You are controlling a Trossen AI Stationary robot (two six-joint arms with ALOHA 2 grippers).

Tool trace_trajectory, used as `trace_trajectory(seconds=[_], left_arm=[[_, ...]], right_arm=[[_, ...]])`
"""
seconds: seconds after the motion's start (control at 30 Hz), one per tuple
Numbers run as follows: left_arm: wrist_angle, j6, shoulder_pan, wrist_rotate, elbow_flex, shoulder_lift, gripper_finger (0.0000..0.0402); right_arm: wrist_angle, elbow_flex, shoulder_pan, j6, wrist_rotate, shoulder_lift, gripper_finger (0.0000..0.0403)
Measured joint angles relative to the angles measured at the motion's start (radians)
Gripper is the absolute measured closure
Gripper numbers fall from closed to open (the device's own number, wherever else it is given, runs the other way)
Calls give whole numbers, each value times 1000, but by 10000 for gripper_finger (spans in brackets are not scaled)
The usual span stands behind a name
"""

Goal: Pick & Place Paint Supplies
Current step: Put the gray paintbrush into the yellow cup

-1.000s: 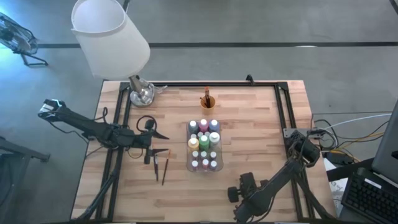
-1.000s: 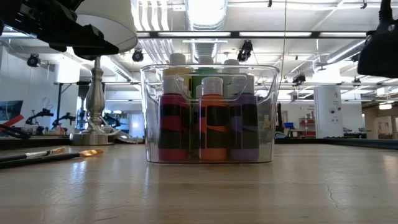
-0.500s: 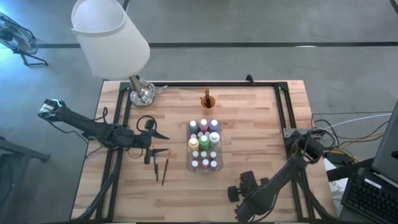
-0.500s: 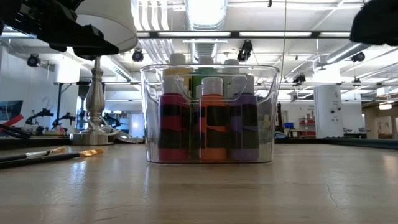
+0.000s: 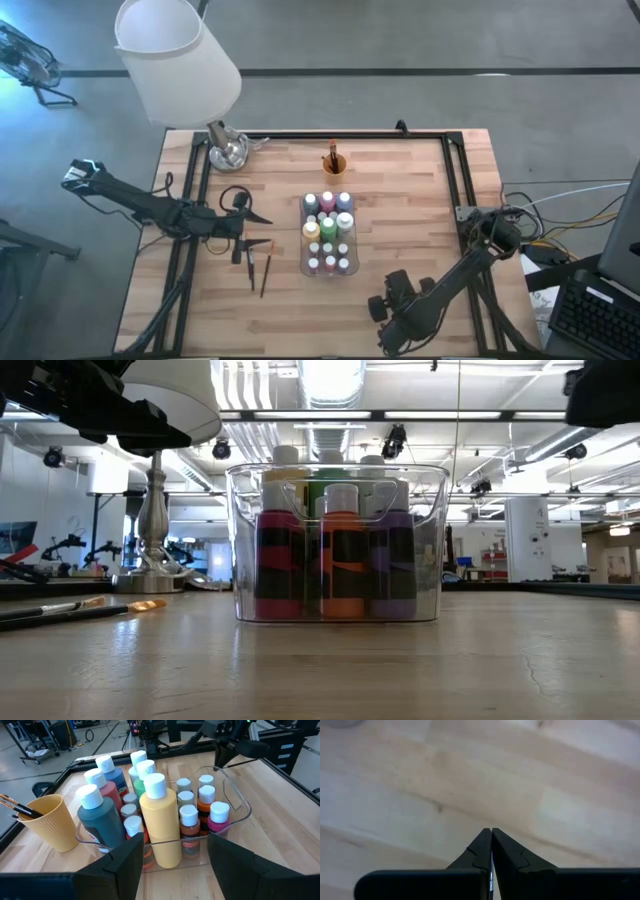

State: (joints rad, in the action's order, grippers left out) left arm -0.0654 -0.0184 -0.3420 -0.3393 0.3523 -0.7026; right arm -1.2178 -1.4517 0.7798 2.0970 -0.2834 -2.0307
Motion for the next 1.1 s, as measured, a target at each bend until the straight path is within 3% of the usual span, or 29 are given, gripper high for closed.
trace_trajectory(seconds=[0.23,0.53,0.83,1.1], left_arm=[[0,0,0,0,0,0,179],[0,0,0,0,0,0,179],[3,0,0,0,0,0,179],[2,0,0,0,0,0,179]], right_arm=[[-96,42,-61,-111,2,63,395],[-58,294,-169,-195,-72,292,395],[3,495,-270,-271,-403,585,395],[143,562,-412,-578,-661,753,395]])
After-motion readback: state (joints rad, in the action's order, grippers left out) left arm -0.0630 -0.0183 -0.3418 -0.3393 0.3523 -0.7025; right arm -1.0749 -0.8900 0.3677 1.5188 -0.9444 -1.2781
